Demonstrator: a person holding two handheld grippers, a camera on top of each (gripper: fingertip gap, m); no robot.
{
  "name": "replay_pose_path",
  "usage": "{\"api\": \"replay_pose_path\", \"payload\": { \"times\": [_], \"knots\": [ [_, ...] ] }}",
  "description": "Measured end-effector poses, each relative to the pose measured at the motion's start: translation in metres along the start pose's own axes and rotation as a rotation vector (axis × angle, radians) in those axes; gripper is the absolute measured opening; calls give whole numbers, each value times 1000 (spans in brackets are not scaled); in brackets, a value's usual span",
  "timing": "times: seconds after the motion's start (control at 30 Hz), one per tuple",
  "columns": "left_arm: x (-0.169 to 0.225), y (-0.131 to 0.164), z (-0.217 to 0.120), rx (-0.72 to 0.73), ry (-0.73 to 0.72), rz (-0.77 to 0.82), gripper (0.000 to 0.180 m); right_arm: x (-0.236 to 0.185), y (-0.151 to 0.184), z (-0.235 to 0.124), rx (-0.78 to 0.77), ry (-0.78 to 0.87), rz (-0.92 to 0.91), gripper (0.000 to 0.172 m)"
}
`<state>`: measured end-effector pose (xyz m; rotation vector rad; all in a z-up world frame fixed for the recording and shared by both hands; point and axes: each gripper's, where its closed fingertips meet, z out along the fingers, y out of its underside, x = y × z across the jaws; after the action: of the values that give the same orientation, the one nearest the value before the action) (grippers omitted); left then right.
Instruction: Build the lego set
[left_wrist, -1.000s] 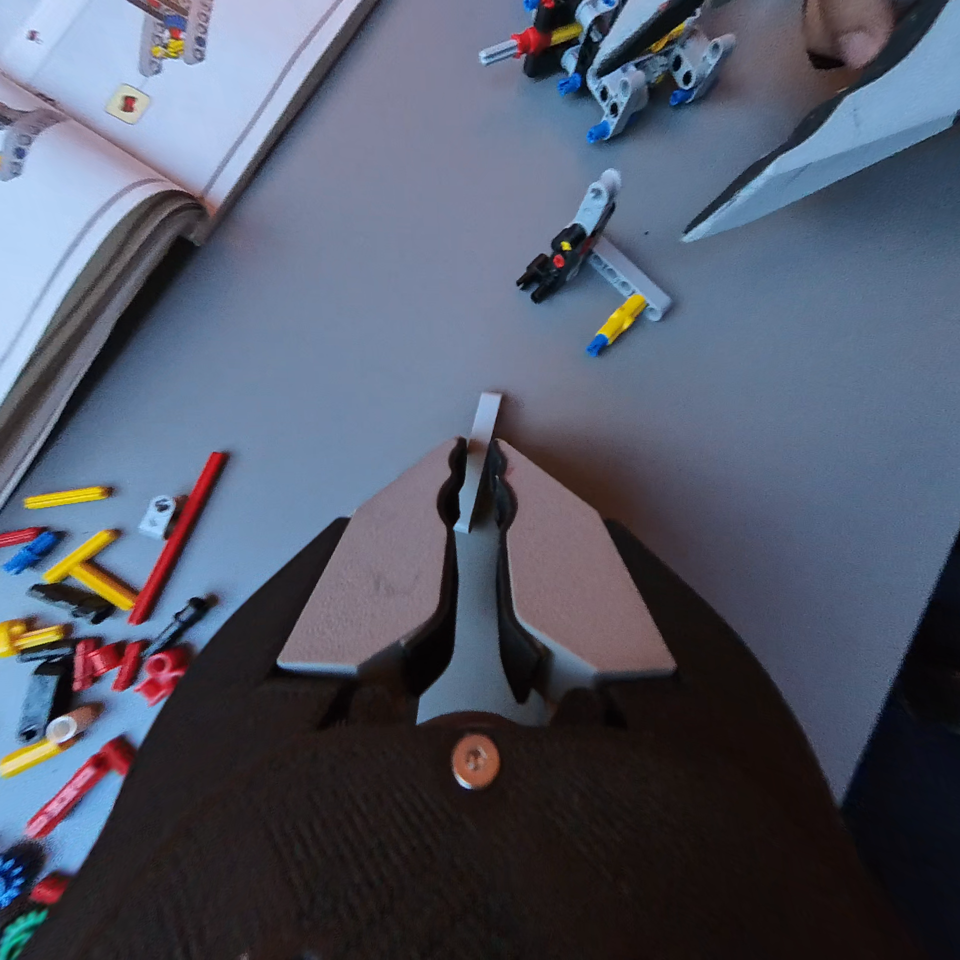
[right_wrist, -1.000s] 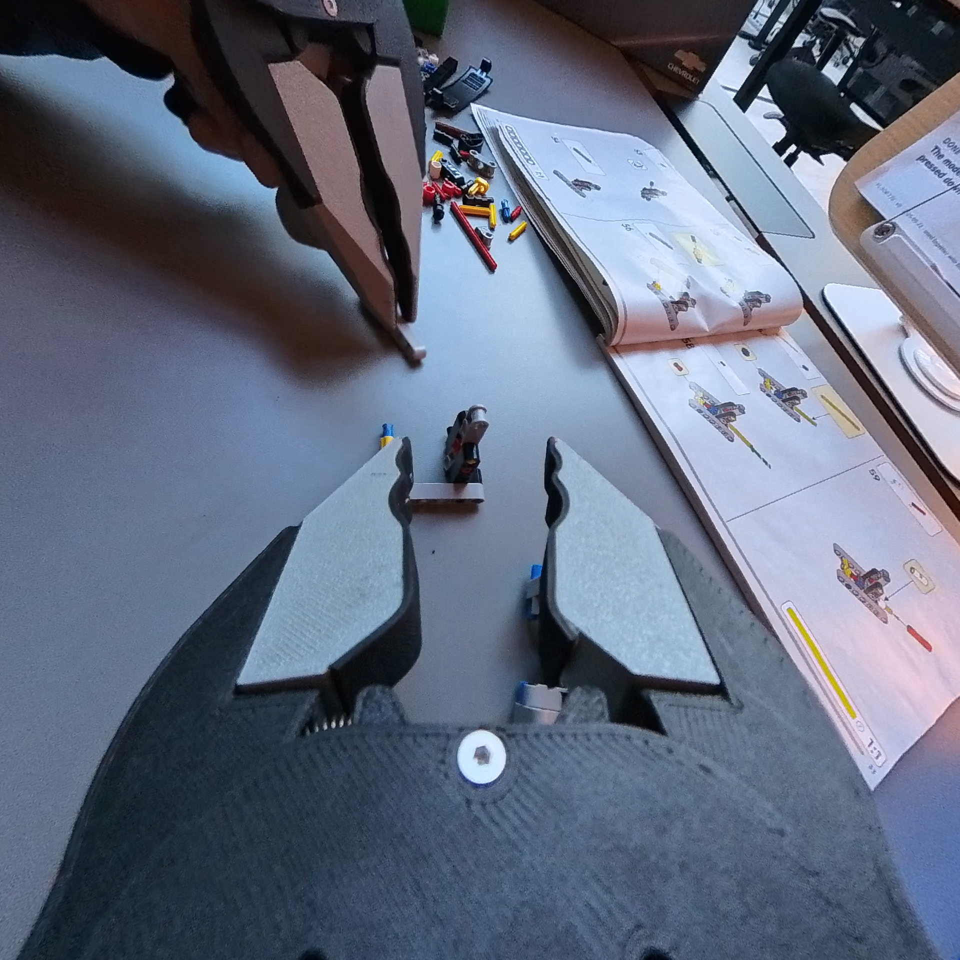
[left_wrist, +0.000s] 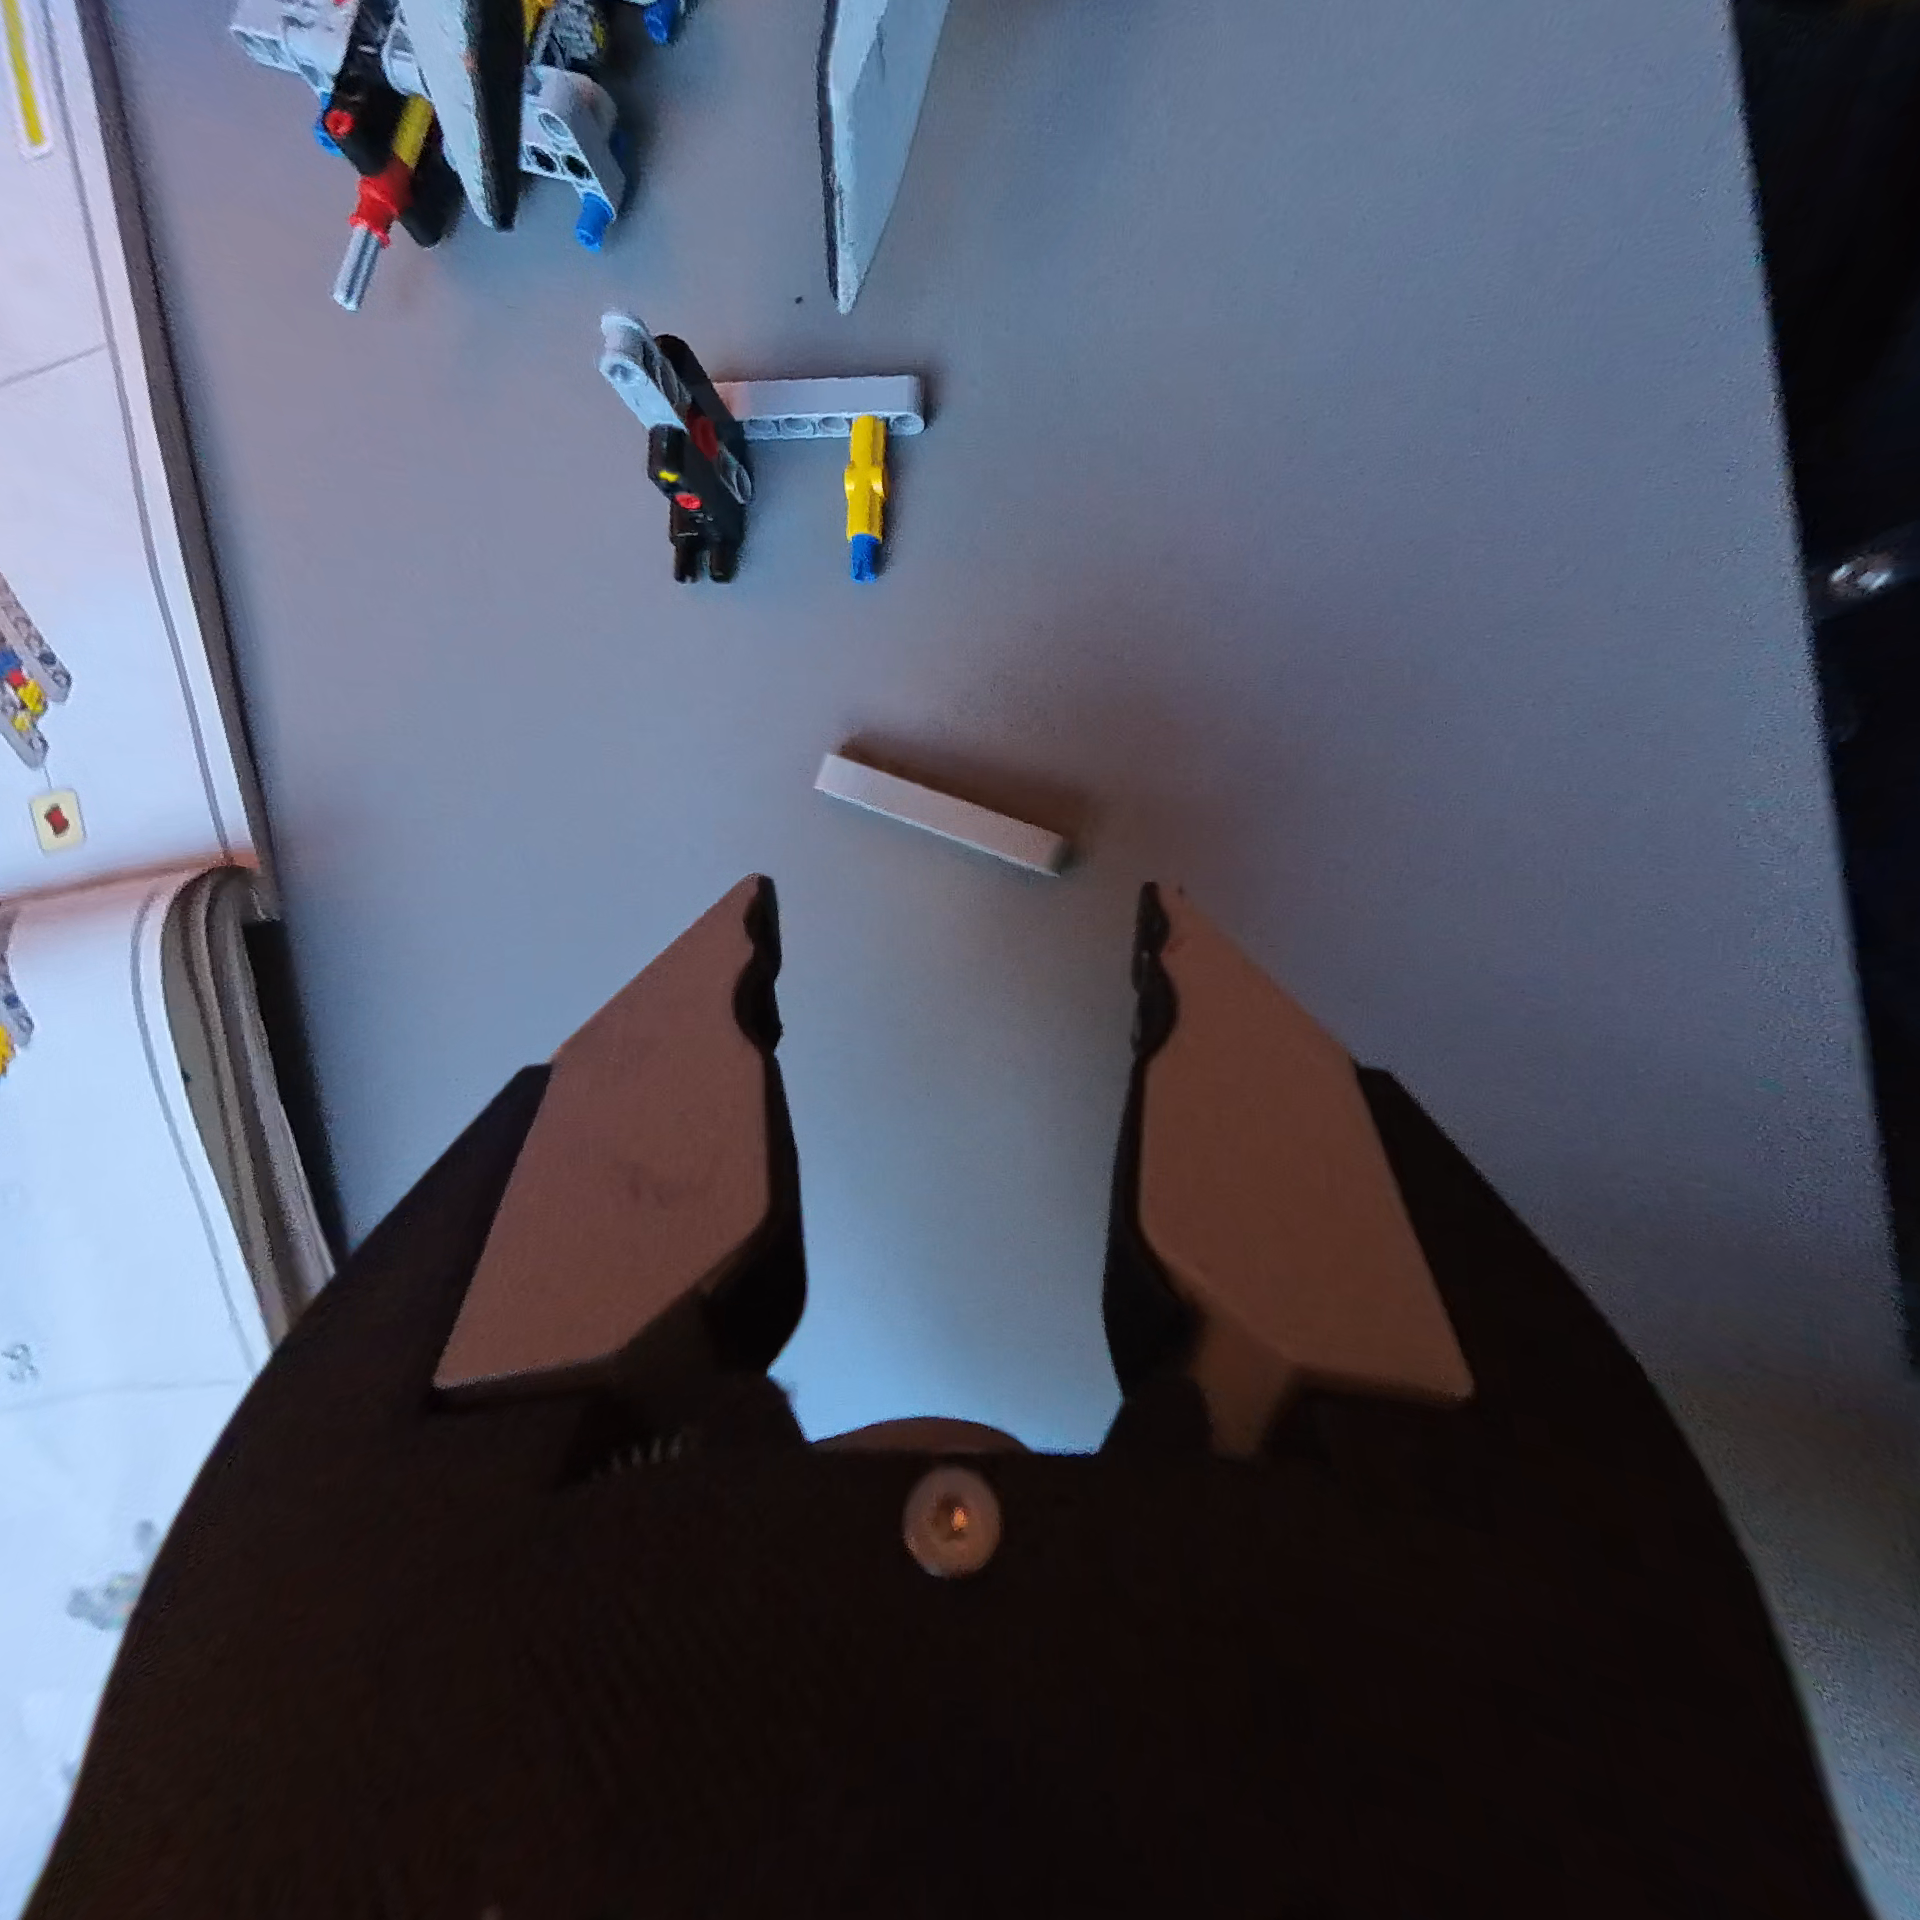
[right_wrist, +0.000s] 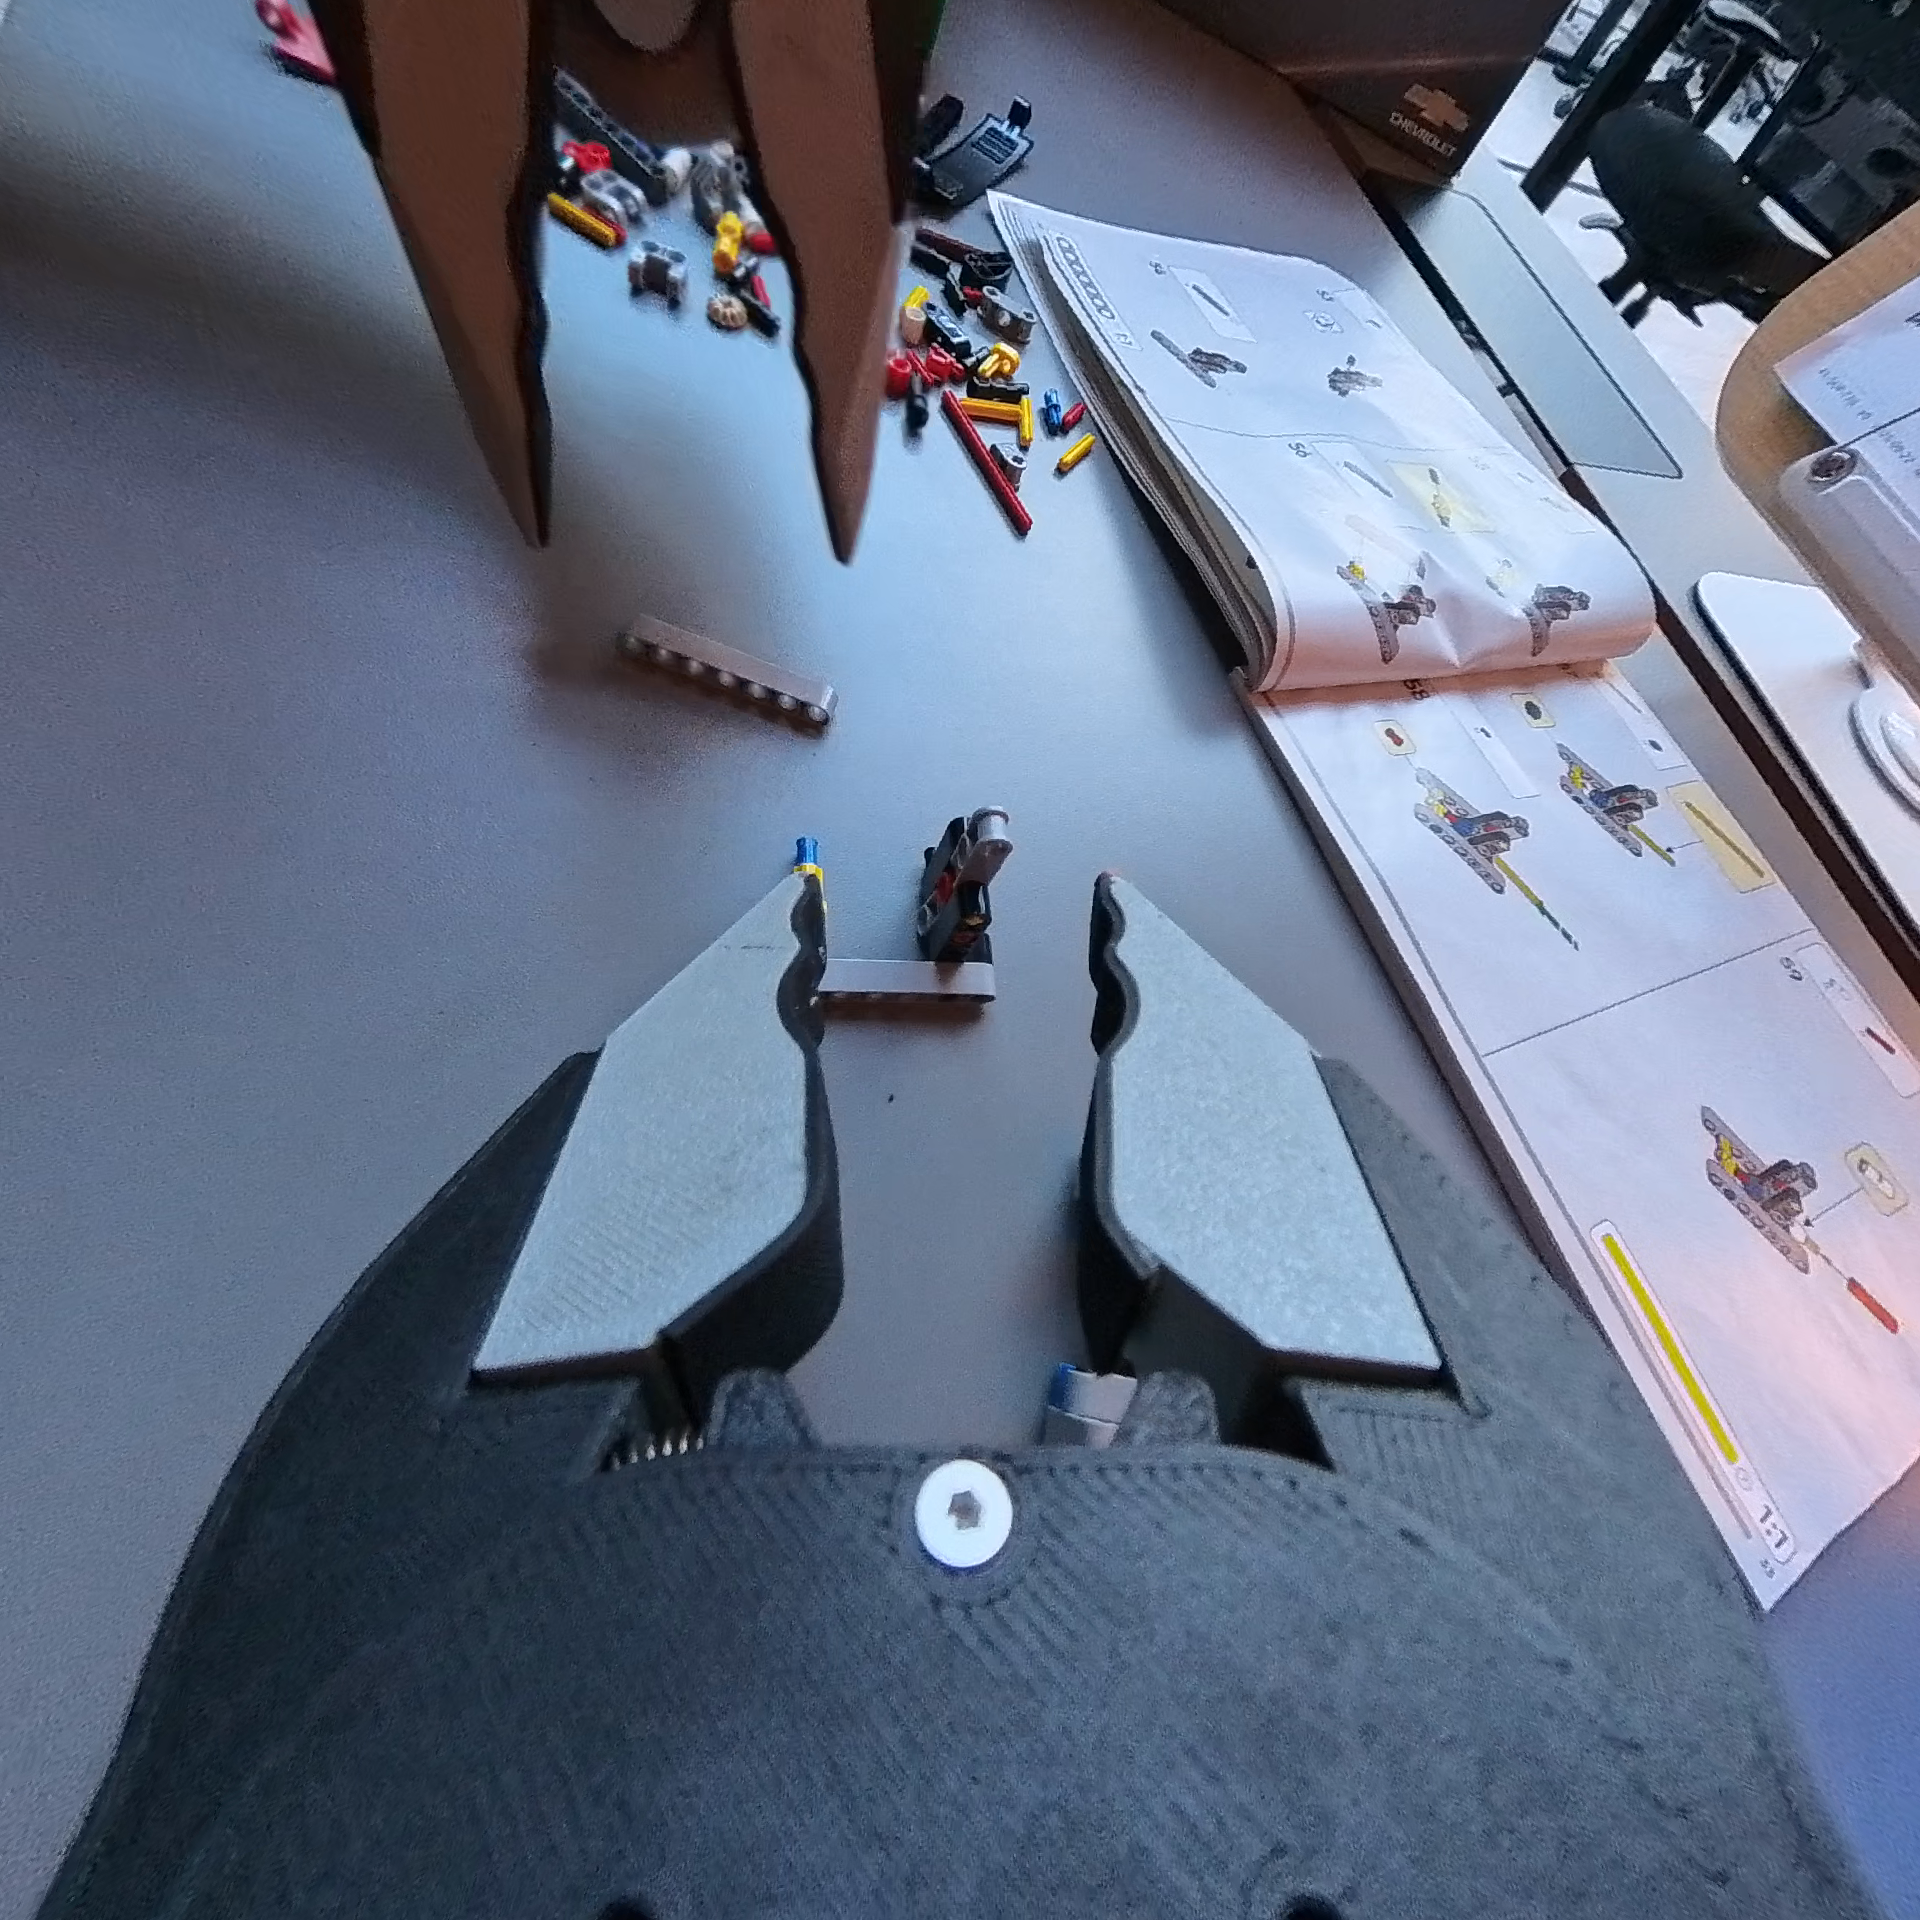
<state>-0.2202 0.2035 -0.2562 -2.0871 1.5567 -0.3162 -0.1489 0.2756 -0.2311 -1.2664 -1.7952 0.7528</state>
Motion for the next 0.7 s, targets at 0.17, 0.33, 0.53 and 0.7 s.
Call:
{"api": "replay_pose_path", "payload": {
  "times": [0.17, 0.33, 0.53, 0.7],
  "knots": [
    [-4, 5, 14, -52, 90, 64, 79, -1, 1, -1, 2, -19, 14, 49],
    [-1, 4, 21, -27, 151, 60, 75, -6, 5, 1, -14, -71, 45, 50],
    [-1, 0, 23, 27, 179, 45, 63, -12, 5, 4, -25, -112, 75, 54],
    [-6, -3, 26, 31, 174, 39, 70, -15, 6, 5, -31, -124, 74, 54]
  ]
}}
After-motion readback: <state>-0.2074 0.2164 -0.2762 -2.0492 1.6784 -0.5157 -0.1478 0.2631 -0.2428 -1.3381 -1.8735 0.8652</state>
